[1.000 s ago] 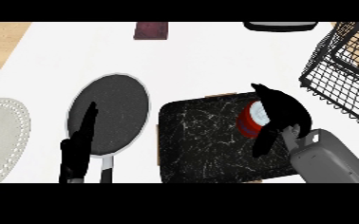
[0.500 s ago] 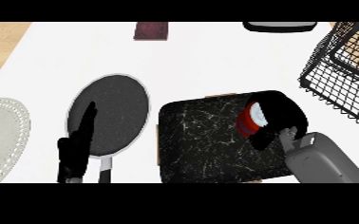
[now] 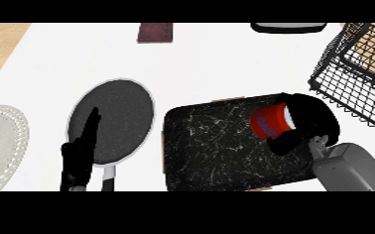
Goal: Pick the can from the tray and place it in the tiered basket
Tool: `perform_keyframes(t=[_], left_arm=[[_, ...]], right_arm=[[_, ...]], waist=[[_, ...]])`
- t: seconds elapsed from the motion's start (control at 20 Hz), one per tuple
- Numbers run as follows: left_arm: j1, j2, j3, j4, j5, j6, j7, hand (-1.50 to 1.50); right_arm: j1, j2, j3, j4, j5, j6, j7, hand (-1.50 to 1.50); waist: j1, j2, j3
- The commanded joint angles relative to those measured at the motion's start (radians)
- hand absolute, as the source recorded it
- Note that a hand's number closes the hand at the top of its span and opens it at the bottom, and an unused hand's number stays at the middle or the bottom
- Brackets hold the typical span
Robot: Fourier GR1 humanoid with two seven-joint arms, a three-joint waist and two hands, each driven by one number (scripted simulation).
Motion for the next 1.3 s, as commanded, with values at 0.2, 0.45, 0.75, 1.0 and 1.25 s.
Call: perform_keyframes(t=[0.2,0.45,0.75,1.0,1.25], left_arm=[[0.055,0.004,0.049,0.019,0.02,0.023,-0.002,0.0],[0.119,0.016,0.042,-0.016,0.024,0.006,-0.008,0.0],[0.089,0.002,0.034,0.003,0.012,0.013,-0.008,0.0],[0.109,-0.021,-0.004,-0.01,-0.005,0.008,-0.024,0.0],[0.075,0.017,0.025,-0.002,0.012,-0.04,-0.028,0.0]], right_arm=[[0.344,-0.325,-0.371,0.06,-0.148,-0.162,-0.326,1.5],[0.428,-0.345,-0.671,0.068,-0.369,-0.222,-0.489,1.5],[0.456,-0.446,-1.008,0.03,-0.562,-0.158,-0.571,1.5],[0.566,-0.519,-1.234,-0.091,-0.599,-0.055,-0.565,1.5],[0.597,-0.519,-1.421,-0.145,-0.651,0.068,-0.491,1.5]], waist=[[-0.114,0.002,0.003],[-0.099,-0.006,0.0],[-0.092,-0.004,-0.002],[-0.051,0.002,-0.003],[-0.015,0.008,-0.002]])
